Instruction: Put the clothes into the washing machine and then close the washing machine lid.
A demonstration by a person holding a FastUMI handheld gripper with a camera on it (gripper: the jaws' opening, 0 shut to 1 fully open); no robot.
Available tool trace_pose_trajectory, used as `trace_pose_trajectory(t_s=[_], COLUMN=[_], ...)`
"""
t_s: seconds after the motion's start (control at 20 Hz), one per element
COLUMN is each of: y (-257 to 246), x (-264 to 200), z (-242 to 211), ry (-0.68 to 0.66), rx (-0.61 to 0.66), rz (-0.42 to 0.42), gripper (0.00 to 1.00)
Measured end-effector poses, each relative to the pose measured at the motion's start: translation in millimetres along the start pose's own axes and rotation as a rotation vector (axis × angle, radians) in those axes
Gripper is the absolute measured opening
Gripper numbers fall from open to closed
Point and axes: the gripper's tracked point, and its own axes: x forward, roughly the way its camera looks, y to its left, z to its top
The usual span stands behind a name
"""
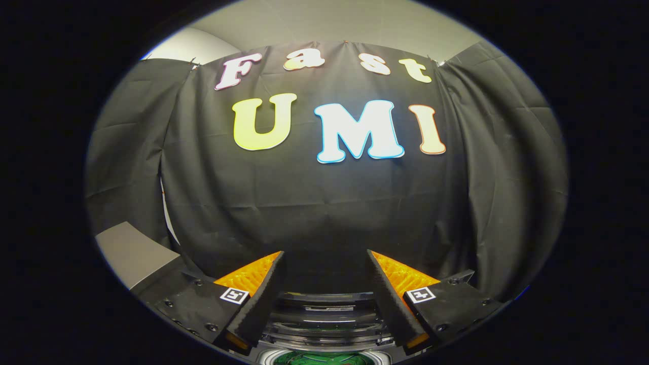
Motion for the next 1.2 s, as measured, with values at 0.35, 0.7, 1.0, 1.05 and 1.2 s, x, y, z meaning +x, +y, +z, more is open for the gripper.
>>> trace_pose_trajectory(t_s=[0.35, 0.7, 1.0, 1.05, 1.2], y=[-4.5, -6.2, -5.2, -5.4, -5.2], x=[4.1, -19.1, -43.3, -47.4, -59.5], z=[-14.9, -20.3, -25.4, -26.4, -31.6], ry=[0.005, -0.007, -0.018, -0.020, -0.026], rx=[0.004, 0.013, 0.011, 0.010, 0.006], rz=[-0.035, -0.043, -0.058, -0.057, -0.052], gripper=[0.98, 0.98, 0.98, 0.98, 0.98])
